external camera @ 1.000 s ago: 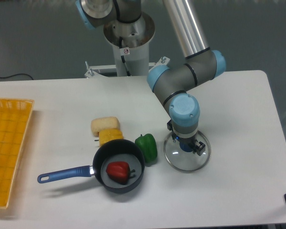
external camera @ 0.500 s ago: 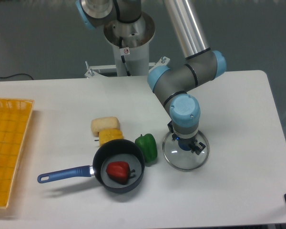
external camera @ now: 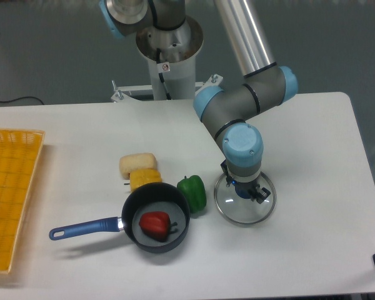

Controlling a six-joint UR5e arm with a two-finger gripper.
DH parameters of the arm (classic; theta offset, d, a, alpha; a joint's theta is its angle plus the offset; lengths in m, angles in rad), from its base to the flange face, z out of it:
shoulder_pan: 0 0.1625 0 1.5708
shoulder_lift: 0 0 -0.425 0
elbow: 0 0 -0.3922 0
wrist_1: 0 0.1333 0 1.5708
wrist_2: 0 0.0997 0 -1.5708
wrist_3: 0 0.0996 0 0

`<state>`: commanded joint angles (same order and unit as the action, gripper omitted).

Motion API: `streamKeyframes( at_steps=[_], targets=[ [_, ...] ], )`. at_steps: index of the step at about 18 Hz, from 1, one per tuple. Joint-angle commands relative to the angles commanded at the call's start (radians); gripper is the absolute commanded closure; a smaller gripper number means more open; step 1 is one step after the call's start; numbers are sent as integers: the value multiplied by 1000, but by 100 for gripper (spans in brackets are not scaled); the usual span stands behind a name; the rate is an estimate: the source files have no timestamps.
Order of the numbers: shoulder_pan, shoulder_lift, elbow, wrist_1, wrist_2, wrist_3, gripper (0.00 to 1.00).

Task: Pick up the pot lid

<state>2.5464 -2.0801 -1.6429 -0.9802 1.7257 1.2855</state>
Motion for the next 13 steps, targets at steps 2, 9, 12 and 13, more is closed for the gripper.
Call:
streamKeyframes(
  at_steps=[2,9,12,13],
  targets=[
    [-2,9,12,-11,-11,2,51],
    [0,54,54,-94,-78,2,51],
    [2,83,61,-135,-98,6,51],
    [0,84,63,-138,-100,6,51]
  ],
)
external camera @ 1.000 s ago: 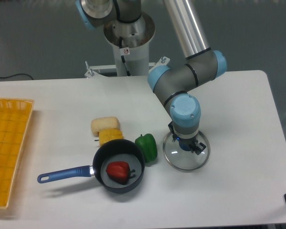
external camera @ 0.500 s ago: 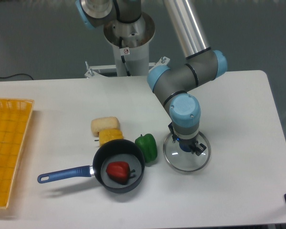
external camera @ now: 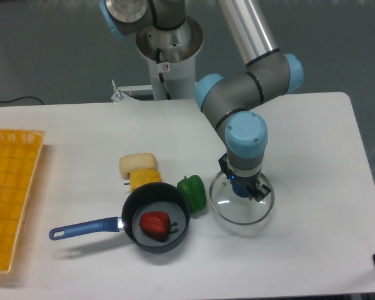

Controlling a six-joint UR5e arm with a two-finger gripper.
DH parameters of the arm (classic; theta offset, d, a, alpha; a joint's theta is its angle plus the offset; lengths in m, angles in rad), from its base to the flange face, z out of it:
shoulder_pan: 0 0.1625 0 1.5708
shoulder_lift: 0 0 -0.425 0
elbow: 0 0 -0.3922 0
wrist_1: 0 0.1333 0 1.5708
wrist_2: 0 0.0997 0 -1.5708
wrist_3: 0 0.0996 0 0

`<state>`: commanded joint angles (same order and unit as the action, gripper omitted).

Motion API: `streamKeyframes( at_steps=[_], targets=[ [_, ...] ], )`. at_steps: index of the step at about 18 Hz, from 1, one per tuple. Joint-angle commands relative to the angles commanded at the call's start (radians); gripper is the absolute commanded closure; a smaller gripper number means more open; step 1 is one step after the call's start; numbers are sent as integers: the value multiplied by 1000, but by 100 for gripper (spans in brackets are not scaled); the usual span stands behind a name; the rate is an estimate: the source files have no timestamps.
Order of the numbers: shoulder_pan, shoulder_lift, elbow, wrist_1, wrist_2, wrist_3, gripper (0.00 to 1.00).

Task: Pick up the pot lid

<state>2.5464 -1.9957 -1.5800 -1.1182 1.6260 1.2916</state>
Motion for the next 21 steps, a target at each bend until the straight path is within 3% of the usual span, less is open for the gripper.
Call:
streamKeyframes(
  at_steps=[21],
  targets=[
    [-6,52,-11,-28,-15,2,50]
  ],
)
